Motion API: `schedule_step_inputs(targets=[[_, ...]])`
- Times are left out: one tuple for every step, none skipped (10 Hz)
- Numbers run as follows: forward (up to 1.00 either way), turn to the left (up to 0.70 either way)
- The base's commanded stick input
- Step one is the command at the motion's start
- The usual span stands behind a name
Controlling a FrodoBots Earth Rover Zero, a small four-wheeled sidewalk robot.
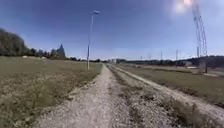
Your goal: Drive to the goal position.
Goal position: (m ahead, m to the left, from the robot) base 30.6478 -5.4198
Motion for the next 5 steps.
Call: schedule_step_inputs(targets=[[0.7,0.0],[0.7,0.0],[0.7,0.0],[0.7,0.0],[0.7,0.0]])
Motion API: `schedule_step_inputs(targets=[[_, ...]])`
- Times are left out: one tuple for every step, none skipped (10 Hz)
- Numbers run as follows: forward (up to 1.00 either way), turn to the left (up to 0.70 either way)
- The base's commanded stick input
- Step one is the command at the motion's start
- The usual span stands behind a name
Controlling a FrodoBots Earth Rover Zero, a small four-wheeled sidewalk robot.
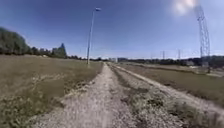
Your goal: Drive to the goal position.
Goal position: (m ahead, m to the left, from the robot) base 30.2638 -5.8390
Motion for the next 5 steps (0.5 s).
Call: schedule_step_inputs(targets=[[0.7,0.0],[0.7,0.0],[0.7,0.0],[0.7,0.0],[0.7,0.0]])
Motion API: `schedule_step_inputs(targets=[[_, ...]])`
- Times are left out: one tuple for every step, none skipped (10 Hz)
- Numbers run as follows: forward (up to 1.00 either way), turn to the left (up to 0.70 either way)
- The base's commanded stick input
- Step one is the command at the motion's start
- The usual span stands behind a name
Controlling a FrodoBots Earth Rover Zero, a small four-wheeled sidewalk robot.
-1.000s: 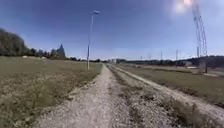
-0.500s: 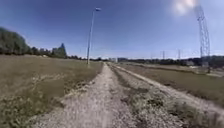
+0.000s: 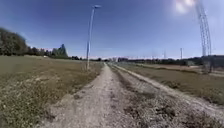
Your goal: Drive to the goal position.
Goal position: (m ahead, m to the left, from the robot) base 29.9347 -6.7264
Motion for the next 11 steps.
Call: schedule_step_inputs(targets=[[0.7,0.0],[0.7,0.0],[0.7,0.0],[0.7,0.0],[0.7,0.0],[0.7,0.0],[0.7,0.0],[0.7,0.0],[0.7,0.0],[0.7,0.0],[0.7,0.0]])
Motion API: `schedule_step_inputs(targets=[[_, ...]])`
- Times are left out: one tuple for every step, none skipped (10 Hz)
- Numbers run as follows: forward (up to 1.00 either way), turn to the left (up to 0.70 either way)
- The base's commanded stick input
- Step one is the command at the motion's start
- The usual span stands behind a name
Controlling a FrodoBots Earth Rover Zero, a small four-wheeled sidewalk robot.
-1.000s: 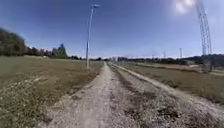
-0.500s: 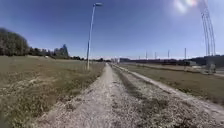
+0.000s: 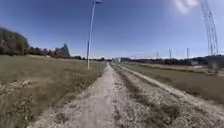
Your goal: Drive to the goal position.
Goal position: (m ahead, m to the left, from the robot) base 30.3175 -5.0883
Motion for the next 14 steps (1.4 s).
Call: schedule_step_inputs(targets=[[0.7,0.0],[0.7,0.0],[0.7,0.0],[0.7,0.0],[0.7,0.0],[0.7,0.0],[0.7,0.0],[0.7,0.0],[0.7,0.0],[0.7,0.0],[0.7,0.0],[0.7,0.0],[0.7,0.0],[0.7,0.0]])
